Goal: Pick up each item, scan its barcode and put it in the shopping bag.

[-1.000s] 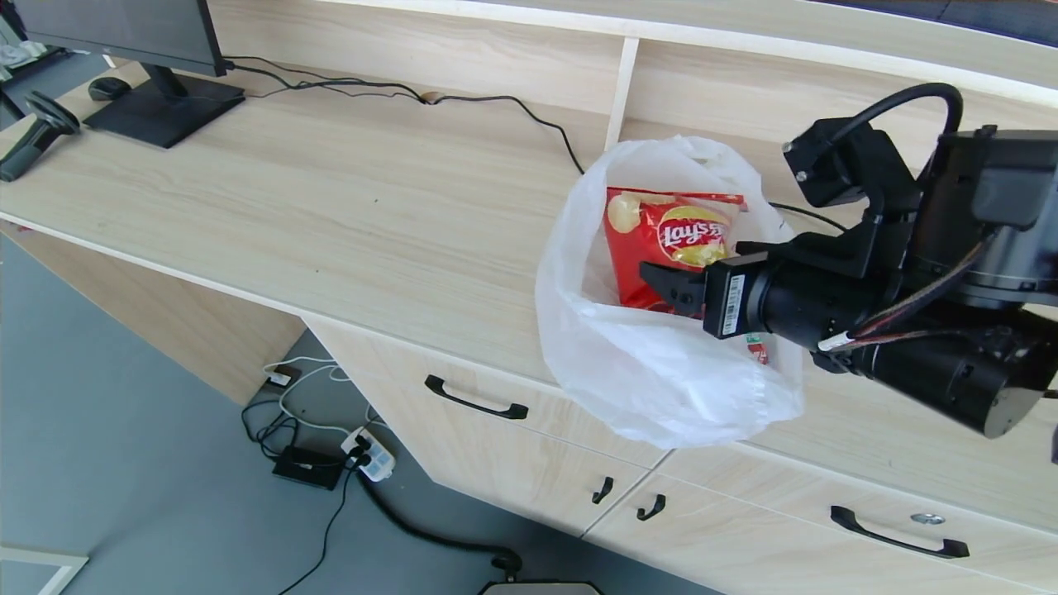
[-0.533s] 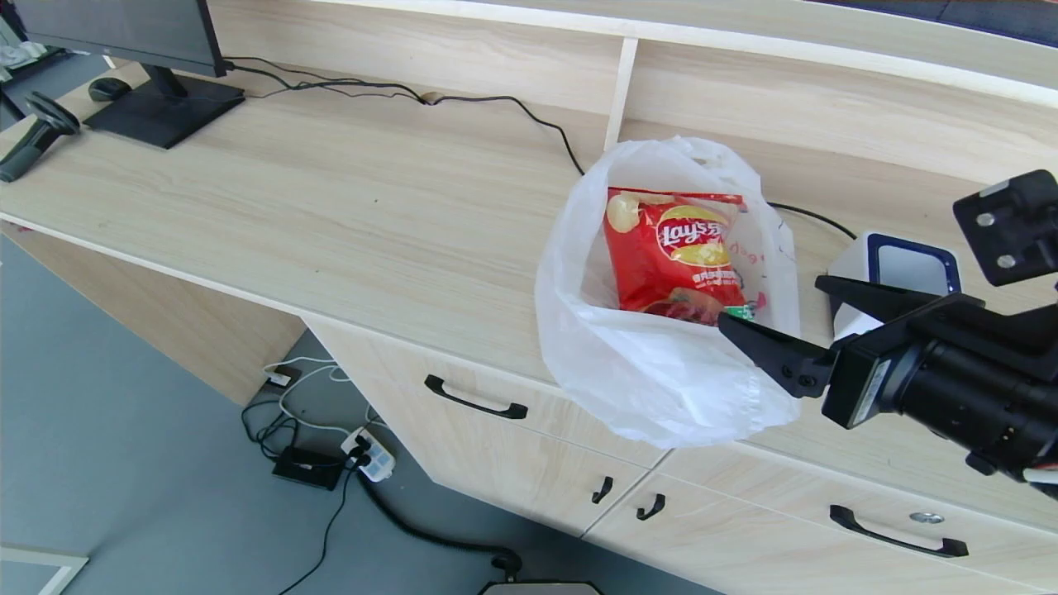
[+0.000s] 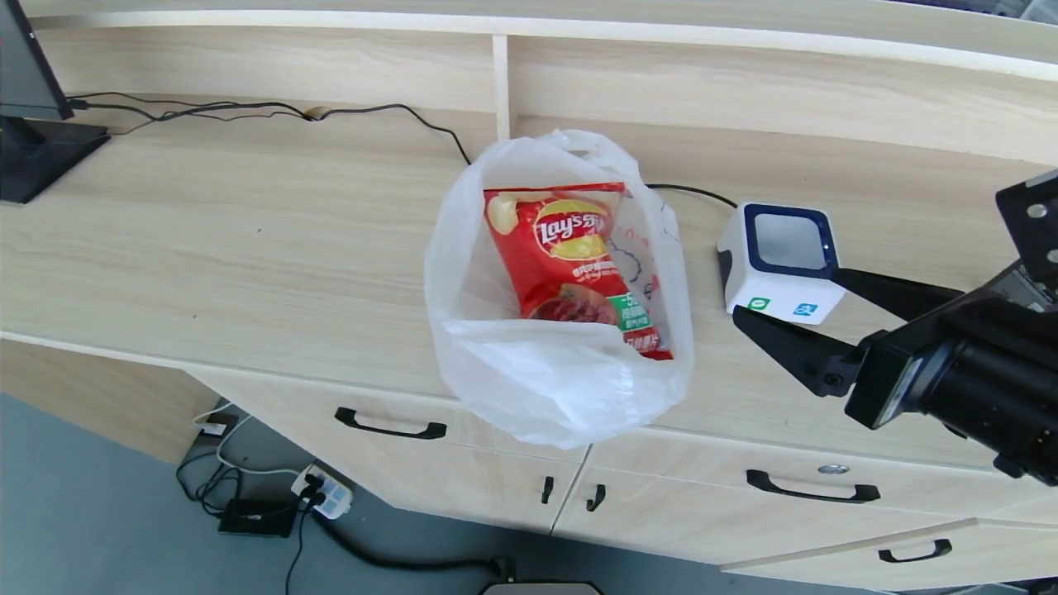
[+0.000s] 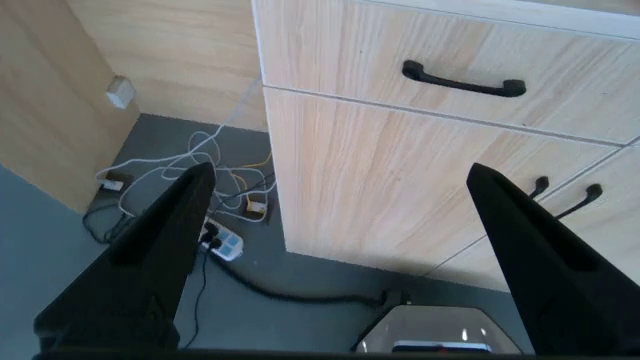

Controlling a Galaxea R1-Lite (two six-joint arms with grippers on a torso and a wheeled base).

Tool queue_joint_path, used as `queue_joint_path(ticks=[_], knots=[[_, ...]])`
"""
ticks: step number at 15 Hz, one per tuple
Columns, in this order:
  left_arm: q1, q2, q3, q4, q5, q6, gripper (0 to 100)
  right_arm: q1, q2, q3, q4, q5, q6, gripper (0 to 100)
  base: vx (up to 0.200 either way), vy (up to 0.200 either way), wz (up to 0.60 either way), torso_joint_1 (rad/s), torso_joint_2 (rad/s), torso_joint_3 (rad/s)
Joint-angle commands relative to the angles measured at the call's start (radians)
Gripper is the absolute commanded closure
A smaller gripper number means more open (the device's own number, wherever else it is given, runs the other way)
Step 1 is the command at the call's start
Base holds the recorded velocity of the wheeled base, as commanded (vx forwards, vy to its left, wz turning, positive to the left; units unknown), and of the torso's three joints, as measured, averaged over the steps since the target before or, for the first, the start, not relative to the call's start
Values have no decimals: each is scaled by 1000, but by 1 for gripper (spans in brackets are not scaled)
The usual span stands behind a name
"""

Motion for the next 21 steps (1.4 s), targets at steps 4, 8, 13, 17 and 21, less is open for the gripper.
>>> queue_joint_path(ticks=[4,8,13,17,21], knots=[[0,0,0,0,0,0,0,1,-3,7,0,-2,3,0,0,0,-600,-66,130,68],[0,0,0,0,0,0,0,-191,-153,149,-52,35,32,0,0,0,-150,-18,34,19],[0,0,0,-1,0,3,0,-395,-124,152,-56,262,-14,0,0,0,0,0,0,0],[0,0,0,2,0,1,0,-426,-15,192,-267,270,-37,0,0,0,0,0,0,0],[0,0,0,0,0,1,0,-426,-26,255,-334,325,-37,0,0,0,0,0,0,0]])
